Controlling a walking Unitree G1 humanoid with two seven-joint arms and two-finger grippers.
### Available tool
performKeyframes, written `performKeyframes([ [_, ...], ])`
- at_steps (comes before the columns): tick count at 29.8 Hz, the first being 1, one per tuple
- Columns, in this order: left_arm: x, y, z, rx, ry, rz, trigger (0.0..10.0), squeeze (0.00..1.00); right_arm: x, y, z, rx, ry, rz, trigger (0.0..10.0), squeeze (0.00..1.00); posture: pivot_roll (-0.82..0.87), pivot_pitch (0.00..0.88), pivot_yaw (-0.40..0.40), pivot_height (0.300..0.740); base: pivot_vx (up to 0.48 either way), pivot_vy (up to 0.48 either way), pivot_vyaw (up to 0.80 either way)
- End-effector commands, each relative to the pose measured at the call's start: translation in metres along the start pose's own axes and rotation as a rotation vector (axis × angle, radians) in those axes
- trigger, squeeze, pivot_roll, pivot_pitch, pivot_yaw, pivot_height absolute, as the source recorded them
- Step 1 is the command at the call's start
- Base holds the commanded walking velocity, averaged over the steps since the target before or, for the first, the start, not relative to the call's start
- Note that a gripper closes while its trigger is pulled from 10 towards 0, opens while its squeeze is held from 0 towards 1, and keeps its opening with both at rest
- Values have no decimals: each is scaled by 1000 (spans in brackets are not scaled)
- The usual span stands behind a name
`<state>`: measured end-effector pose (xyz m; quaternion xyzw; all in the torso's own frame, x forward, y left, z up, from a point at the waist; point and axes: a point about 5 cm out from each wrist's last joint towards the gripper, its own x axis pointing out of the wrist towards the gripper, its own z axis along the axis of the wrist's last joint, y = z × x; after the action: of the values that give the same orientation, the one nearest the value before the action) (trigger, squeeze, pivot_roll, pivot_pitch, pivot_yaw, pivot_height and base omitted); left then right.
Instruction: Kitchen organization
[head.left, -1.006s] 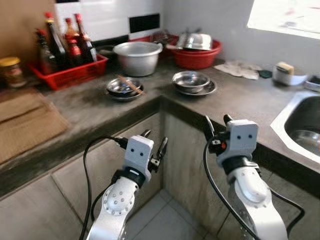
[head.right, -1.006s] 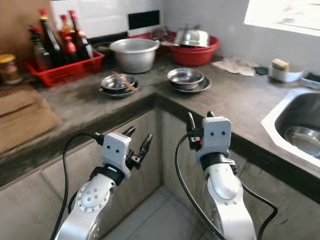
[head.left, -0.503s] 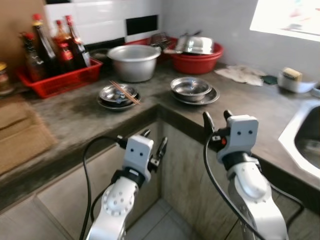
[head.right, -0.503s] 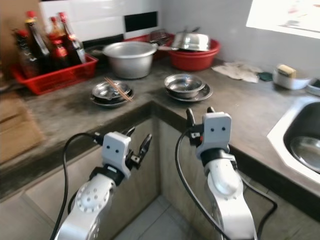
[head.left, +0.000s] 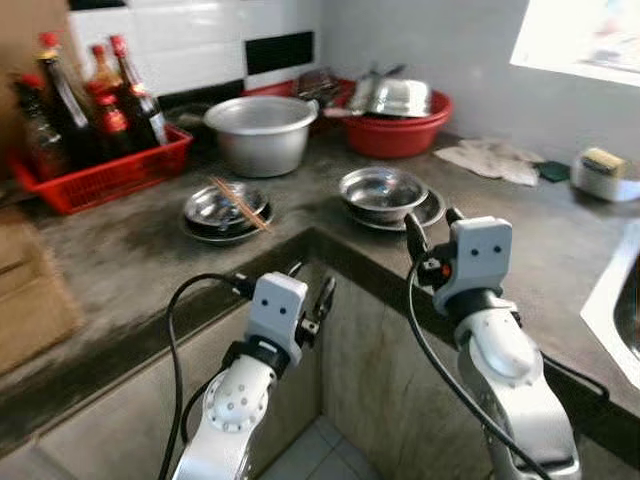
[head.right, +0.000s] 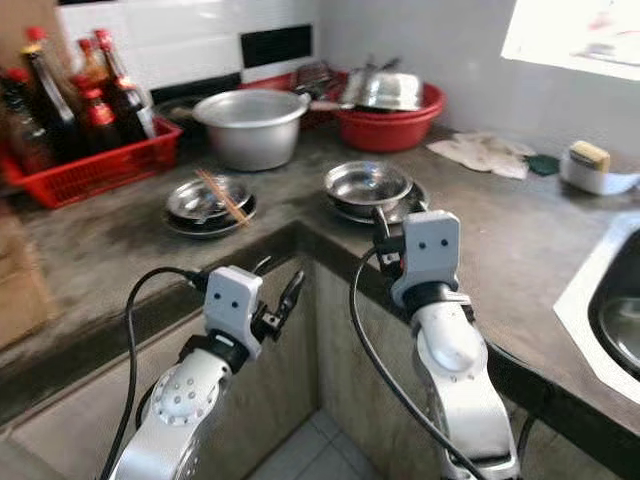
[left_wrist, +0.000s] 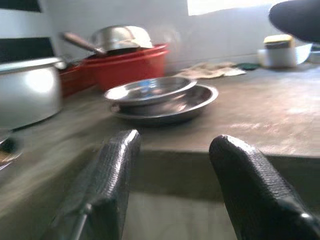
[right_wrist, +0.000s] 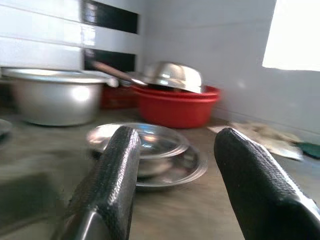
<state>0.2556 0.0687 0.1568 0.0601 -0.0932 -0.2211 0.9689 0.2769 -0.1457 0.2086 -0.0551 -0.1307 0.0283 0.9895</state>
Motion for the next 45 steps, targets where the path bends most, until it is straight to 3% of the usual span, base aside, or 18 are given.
performKeyframes([
  [1, 0, -3, 2, 6, -11, -9, 10000, 0, 5, -1, 2, -13, -1, 8, 10000, 0, -10, 0, -22, 740, 300, 0, 0],
  [12, -4, -4, -5, -3, 31, -15, 10000, 0, 27, 4, -4, -6, 98, 53, 10000, 0, -8, 0, -27, 740, 208, 0, 0],
  [16, -6, -7, -8, -11, 43, -27, 10000, 0, 41, 0, -5, -29, 162, -30, 10000, 0, -5, 0, -31, 740, 0, 0, 0],
  [20, -19, -12, -19, -2, 81, -70, 10000, 0, 53, 2, -3, 30, 213, 46, 10000, 0, -9, 0, -33, 740, 0, 0, 0],
  [25, -21, -14, -20, -20, 79, -89, 10000, 0, 66, 0, -1, 79, 258, 44, 10000, 0, -2, 0, -38, 740, 0, 0, 0],
  [26, -20, -17, -16, -41, 59, -99, 10000, 0, 76, -4, 0, 116, 281, -3, 10000, 239, 1, 0, -45, 740, 0, 0, 0],
  [27, -19, -19, -13, -51, 48, -105, 10000, 0, 83, -8, 2, 126, 286, -34, 10000, 1000, 4, 0, -49, 740, 0, 0, 0],
  [31, -19, -22, -11, -64, 37, -109, 10000, 0, 93, -13, 5, 98, 303, -79, 10000, 1000, 5, 0, -53, 740, 0, 0, 0],
  [32, -20, -22, -11, -69, 35, -109, 10000, 0, 99, -18, 5, 73, 328, -116, 10000, 757, 6, 0, -56, 740, 0, 0, 0],
  [33, -20, -23, -10, -70, 35, -110, 10000, 0, 102, -20, 5, 53, 344, -129, 10000, 655, 6, 0, -56, 740, 0, 0, 0],
  [34, -20, -23, -10, -70, 35, -110, 10000, 0, 102, -20, 5, 53, 344, -129, 10000, 655, 6, 0, -56, 740, 0, 0, 0],
  [35, -20, -24, -10, -74, 33, -113, 10000, 0, 104, -23, 1, 68, 381, -149, 10000, 0, 4, 0, -57, 740, 0, 0, 0],
  [45, -21, -34, -2, -112, -7, -164, 10000, 0, 117, -21, -13, 197, 556, -165, 10000, 0, 9, 7, -73, 740, 0, 0, 0],
])
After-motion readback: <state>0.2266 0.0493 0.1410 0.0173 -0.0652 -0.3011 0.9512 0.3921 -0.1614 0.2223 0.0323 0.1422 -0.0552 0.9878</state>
